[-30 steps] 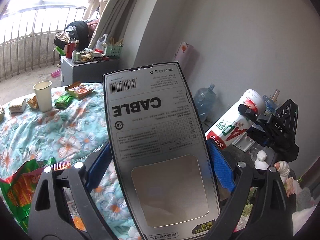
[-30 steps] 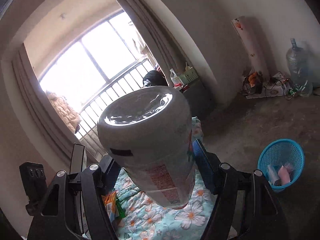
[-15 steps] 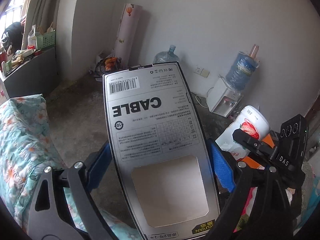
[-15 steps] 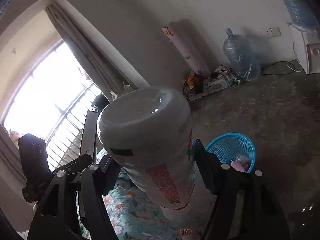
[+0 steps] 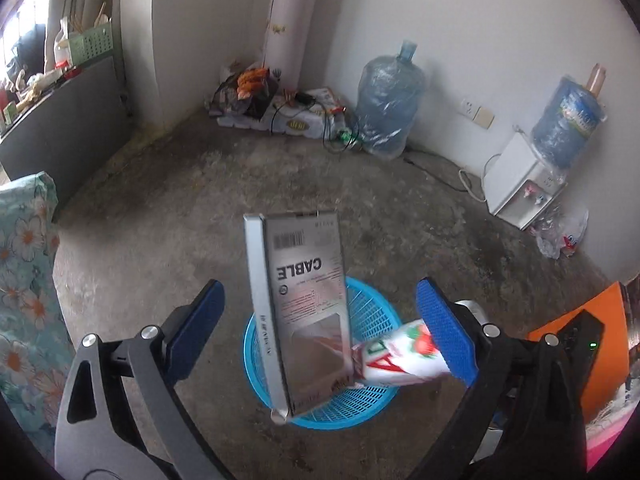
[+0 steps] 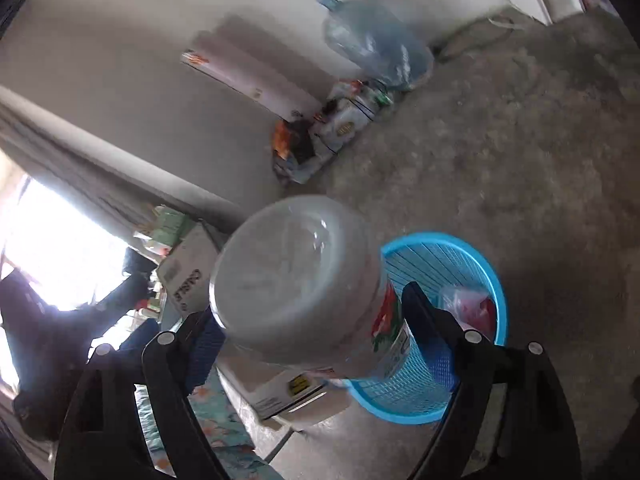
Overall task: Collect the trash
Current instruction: 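Open both grippers to drop the box and bottle into the wastebasket, then move both tools back over the snack bags on the bed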
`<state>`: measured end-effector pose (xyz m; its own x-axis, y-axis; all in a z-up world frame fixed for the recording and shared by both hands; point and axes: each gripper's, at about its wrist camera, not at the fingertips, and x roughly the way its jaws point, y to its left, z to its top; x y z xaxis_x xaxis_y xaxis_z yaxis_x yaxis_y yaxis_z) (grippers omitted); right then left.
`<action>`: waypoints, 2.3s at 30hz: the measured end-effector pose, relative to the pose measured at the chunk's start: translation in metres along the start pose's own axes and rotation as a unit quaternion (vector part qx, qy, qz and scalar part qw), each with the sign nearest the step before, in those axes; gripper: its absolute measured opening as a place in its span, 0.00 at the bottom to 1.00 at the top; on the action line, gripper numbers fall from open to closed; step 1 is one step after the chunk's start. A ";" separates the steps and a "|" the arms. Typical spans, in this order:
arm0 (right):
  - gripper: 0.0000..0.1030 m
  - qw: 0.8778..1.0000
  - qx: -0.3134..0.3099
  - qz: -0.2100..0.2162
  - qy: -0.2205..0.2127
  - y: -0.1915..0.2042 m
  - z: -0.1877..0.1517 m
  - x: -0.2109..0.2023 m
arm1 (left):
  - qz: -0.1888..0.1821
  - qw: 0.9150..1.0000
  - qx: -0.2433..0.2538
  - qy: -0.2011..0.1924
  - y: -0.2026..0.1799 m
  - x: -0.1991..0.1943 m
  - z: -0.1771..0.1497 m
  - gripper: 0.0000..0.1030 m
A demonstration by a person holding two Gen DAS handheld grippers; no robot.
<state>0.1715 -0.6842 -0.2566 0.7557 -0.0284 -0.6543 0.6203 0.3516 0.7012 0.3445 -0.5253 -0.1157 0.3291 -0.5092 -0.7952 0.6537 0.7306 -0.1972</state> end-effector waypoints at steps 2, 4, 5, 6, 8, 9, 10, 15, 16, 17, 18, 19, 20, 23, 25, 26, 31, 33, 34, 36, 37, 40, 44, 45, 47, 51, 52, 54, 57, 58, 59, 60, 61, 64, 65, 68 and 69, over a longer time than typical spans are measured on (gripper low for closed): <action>0.80 0.997 0.019 -0.060 0.038 -0.028 -0.014 0.031 | 0.005 1.000 -0.011 0.017 0.010 0.015 -0.010 0.89; 0.80 0.996 0.039 -0.060 0.045 -0.045 -0.027 0.035 | -0.014 0.999 -0.021 0.022 0.020 0.016 -0.014 0.89; 0.80 0.997 0.042 -0.051 0.036 -0.048 -0.031 0.031 | -0.021 0.999 -0.022 0.021 0.019 0.013 -0.016 0.89; 0.80 0.998 0.039 -0.051 0.029 -0.050 -0.033 0.026 | -0.026 0.999 -0.021 0.018 0.020 0.008 -0.016 0.89; 0.80 0.998 0.036 -0.049 0.019 -0.052 -0.038 0.016 | -0.033 0.999 -0.020 0.008 0.019 -0.006 -0.016 0.89; 0.80 0.998 0.036 -0.046 0.013 -0.052 -0.038 0.010 | -0.039 0.999 -0.021 0.001 0.018 -0.016 -0.017 0.89; 0.80 0.998 0.035 -0.047 0.007 -0.052 -0.037 0.004 | -0.046 0.999 -0.022 -0.007 0.020 -0.029 -0.018 0.89; 0.80 0.999 0.024 -0.042 -0.025 -0.038 -0.039 -0.033 | -0.080 0.995 -0.009 -0.052 0.020 -0.089 -0.019 0.89; 0.80 0.998 0.022 -0.039 -0.033 -0.035 -0.041 -0.042 | -0.084 0.995 -0.007 -0.061 0.021 -0.102 -0.019 0.89; 0.80 0.998 0.021 -0.035 -0.040 -0.031 -0.044 -0.051 | -0.089 0.994 -0.005 -0.067 0.022 -0.116 -0.020 0.89; 0.80 0.998 0.019 -0.028 -0.045 -0.026 -0.049 -0.061 | -0.094 0.993 -0.004 -0.072 0.024 -0.130 -0.021 0.89; 0.80 0.998 0.015 -0.020 -0.050 -0.020 -0.054 -0.071 | -0.098 0.992 -0.003 -0.077 0.028 -0.144 -0.023 0.89; 0.80 0.998 0.006 -0.014 -0.054 -0.012 -0.061 -0.081 | -0.101 0.992 0.001 -0.081 0.031 -0.160 -0.026 0.89; 0.80 0.996 -0.050 -0.006 -0.067 0.020 -0.081 -0.111 | -0.108 0.989 -0.003 -0.097 0.046 -0.210 -0.033 0.89; 0.80 0.992 -0.096 -0.008 -0.079 0.044 -0.093 -0.130 | -0.107 0.988 0.000 -0.112 0.057 -0.244 -0.043 0.89; 0.80 0.989 -0.119 -0.007 -0.087 0.058 -0.099 -0.140 | -0.099 0.988 0.003 -0.122 0.062 -0.262 -0.049 0.89; 0.83 0.966 -0.224 -0.001 -0.128 0.124 -0.129 -0.189 | -0.065 0.985 0.012 -0.162 0.087 -0.345 -0.097 0.89; 0.85 0.954 -0.264 0.001 -0.144 0.150 -0.144 -0.207 | -0.051 0.983 0.001 -0.175 0.100 -0.374 -0.120 0.89; 0.87 0.946 -0.287 0.002 -0.150 0.164 -0.152 -0.214 | -0.045 0.982 -0.011 -0.183 0.107 -0.387 -0.132 0.89; 0.91 0.932 -0.324 0.003 -0.159 0.188 -0.169 -0.228 | -0.032 0.979 -0.041 -0.197 0.127 -0.413 -0.156 0.89; 0.92 0.925 -0.343 0.004 -0.162 0.200 -0.179 -0.234 | -0.023 0.977 -0.058 -0.203 0.137 -0.425 -0.169 0.89; 0.94 0.907 -0.393 0.011 -0.152 0.233 -0.209 -0.246 | 0.005 0.969 -0.109 -0.221 0.167 -0.457 -0.205 0.89; 0.94 0.888 -0.444 0.036 -0.115 0.266 -0.250 -0.256 | 0.044 0.955 -0.165 -0.243 0.203 -0.498 -0.254 0.89; 0.94 0.883 -0.455 0.046 -0.104 0.274 -0.261 -0.258 | 0.054 0.952 -0.174 -0.247 0.212 -0.509 -0.265 0.89; 0.94 0.874 -0.475 0.075 -0.072 0.288 -0.282 -0.261 | 0.076 0.945 -0.191 -0.255 0.226 -0.525 -0.287 0.89; 0.94 0.867 -0.481 0.125 0.000 0.302 -0.314 -0.261 | 0.115 0.931 -0.221 -0.265 0.251 -0.555 -0.327 0.89; 0.94 0.866 -0.482 0.133 0.017 0.305 -0.324 -0.259 | 0.123 0.928 -0.231 -0.267 0.256 -0.561 -0.337 0.89; 0.94 0.862 -0.482 0.148 0.051 0.309 -0.343 -0.257 | 0.137 0.919 -0.248 -0.272 0.266 -0.575 -0.356 0.89; 0.94 0.856 -0.481 0.164 0.095 0.313 -0.361 -0.249 | 0.159 0.908 -0.273 -0.276 0.277 -0.589 -0.385 0.89; 0.94 0.854 -0.480 0.169 0.111 0.315 -0.367 -0.246 | 0.166 0.905 -0.281 -0.274 0.281 -0.592 -0.394 0.89; 0.94 0.851 -0.479 0.172 0.126 0.316 -0.373 -0.243 | 0.171 0.902 -0.287 -0.272 0.285 -0.595 -0.402 0.89; 0.94 0.849 -0.479 0.176 0.139 0.316 -0.379 -0.240 | 0.175 0.900 -0.293 -0.270 0.289 -0.596 -0.410 0.89; 0.94 0.846 -0.477 0.181 0.154 0.318 -0.384 -0.236 | 0.179 0.899 -0.299 -0.267 0.292 -0.597 -0.418 0.89; 0.94 0.839 -0.464 0.200 0.202 0.322 -0.398 -0.226 | 0.189 0.894 -0.316 -0.254 0.303 -0.596 -0.437 0.89; 0.94 0.836 -0.458 0.208 0.220 0.323 -0.404 -0.222 | 0.193 0.892 -0.322 -0.250 0.306 -0.594 -0.442 0.89; 0.93 0.824 -0.449 0.226 0.261 0.326 -0.420 -0.216 | 0.199 0.889 -0.334 -0.241 0.315 -0.589 -0.454 0.89; 0.92 0.821 -0.450 0.227 0.269 0.327 -0.426 -0.214 | 0.201 0.889 -0.335 -0.237 0.317 -0.587 -0.457 0.89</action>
<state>0.1234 -0.1645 -0.0077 0.5135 0.6293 -0.5834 -0.2884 0.7669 0.5733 0.0474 0.2125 0.0264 0.7987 -0.1635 -0.5791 -0.0828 0.9234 -0.3749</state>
